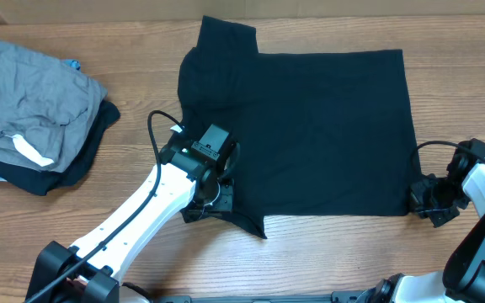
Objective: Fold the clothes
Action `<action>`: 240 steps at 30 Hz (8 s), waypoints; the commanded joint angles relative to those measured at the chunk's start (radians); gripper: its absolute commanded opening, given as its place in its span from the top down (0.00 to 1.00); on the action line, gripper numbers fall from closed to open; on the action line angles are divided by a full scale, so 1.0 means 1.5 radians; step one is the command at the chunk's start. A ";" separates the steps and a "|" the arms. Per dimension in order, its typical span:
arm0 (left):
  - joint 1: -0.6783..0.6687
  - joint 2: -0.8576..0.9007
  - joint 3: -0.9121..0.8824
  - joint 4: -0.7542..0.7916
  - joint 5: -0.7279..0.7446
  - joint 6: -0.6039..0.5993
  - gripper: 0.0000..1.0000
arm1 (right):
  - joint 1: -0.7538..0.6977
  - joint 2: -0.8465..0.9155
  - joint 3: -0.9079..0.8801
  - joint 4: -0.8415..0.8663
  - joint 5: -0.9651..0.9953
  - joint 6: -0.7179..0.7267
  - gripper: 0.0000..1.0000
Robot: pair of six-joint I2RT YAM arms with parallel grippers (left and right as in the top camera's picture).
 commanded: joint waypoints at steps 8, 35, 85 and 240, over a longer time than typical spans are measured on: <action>0.004 -0.011 0.084 -0.036 -0.055 0.015 0.96 | 0.000 0.001 0.057 -0.037 0.001 -0.019 0.96; 0.088 -0.011 0.135 0.018 -0.102 0.048 0.96 | 0.090 0.001 0.153 -0.004 -0.034 -0.003 0.96; 0.088 -0.003 0.152 0.145 -0.218 0.162 0.96 | 0.123 0.002 0.153 0.183 -0.014 -0.003 0.96; 0.200 0.225 0.074 0.202 -0.191 0.080 0.96 | 0.177 0.099 0.220 0.084 -0.121 -0.282 0.96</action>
